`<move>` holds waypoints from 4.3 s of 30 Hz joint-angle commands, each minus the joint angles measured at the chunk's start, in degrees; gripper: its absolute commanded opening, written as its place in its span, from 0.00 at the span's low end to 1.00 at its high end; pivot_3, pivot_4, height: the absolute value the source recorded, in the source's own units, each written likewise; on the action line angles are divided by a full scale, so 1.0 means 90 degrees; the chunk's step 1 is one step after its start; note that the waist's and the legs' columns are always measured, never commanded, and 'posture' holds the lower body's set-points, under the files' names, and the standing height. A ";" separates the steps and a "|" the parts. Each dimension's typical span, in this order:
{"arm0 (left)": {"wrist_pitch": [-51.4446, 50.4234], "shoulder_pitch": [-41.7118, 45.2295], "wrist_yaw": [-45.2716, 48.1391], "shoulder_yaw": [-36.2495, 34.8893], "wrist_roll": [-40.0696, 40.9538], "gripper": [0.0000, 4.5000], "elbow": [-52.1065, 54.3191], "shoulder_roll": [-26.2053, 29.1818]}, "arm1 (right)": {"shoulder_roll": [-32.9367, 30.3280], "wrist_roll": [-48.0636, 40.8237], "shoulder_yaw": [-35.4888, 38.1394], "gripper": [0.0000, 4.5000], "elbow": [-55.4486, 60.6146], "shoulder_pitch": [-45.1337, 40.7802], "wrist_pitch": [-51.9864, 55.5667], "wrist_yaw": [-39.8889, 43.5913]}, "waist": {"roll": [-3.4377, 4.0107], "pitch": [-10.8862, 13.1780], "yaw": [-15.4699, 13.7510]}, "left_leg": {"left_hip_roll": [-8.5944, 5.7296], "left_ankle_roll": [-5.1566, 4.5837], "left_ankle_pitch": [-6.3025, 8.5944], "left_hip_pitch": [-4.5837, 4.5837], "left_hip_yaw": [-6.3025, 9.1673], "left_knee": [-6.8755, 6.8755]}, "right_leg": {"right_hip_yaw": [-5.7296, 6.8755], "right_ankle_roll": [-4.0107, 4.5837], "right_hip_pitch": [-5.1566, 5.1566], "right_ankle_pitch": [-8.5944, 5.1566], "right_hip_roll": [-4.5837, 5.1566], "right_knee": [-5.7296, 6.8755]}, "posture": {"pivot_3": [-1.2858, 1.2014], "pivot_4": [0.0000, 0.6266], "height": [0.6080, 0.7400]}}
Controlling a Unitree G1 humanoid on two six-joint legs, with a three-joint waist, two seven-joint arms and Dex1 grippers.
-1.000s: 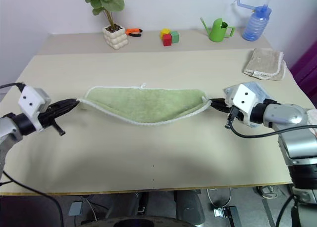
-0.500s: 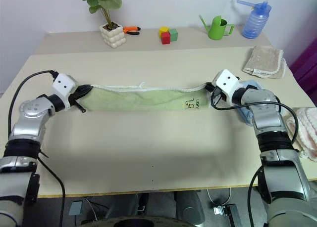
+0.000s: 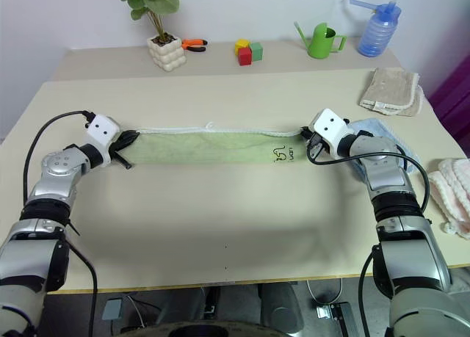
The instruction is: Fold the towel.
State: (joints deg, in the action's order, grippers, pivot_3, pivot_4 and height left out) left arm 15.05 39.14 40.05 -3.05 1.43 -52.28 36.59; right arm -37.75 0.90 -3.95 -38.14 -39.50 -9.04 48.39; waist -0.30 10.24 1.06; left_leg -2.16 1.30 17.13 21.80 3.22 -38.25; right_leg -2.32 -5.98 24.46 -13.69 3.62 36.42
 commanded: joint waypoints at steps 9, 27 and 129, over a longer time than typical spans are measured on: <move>-0.0905 -0.0589 -0.0695 -0.1064 0.0998 0.64 0.1715 -0.0196 | -0.0602 -0.0065 0.0710 0.64 0.1765 0.0746 0.0627 -0.0687 | -0.0001 0.0000 -0.0020 | 0.0001 0.0000 0.0000 0.0009 0.0003 -0.0003 | -0.0001 0.0000 0.0010 0.0000 0.0005 0.0006 | 0.52 0.24 0.90; -0.2100 -0.3028 -0.0296 0.1215 0.0862 0.65 0.7160 -0.1184 | 0.1931 -0.4215 0.3215 0.98 0.7200 0.2965 0.8516 -0.3410 | 0.0003 -0.0020 -0.0035 | 0.0003 0.0005 -0.0002 0.0013 0.0019 -0.0002 | -0.0011 0.0007 0.0010 0.0005 0.0010 0.0008 | 0.52 0.24 0.90; -0.2598 -0.3624 -0.0597 0.1329 0.0569 0.65 0.7787 -0.1397 | 0.2128 -0.1292 -0.0232 0.08 0.2323 0.0866 0.3586 -0.1844 | 0.0003 -0.0018 -0.0024 | 0.0003 0.0001 -0.0001 0.0003 0.0015 0.0011 | -0.0001 0.0005 -0.0002 0.0004 0.0000 -0.0017 | 0.52 0.24 0.90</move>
State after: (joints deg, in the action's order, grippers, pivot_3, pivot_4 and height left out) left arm -8.51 6.81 35.61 10.02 6.68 15.53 24.22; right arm -18.64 -11.52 -5.74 -16.69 -32.51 23.98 31.38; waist -0.27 10.08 0.85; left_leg -2.13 1.31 17.12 21.83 3.35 -38.16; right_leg -2.32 -5.94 24.44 -13.65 3.62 36.26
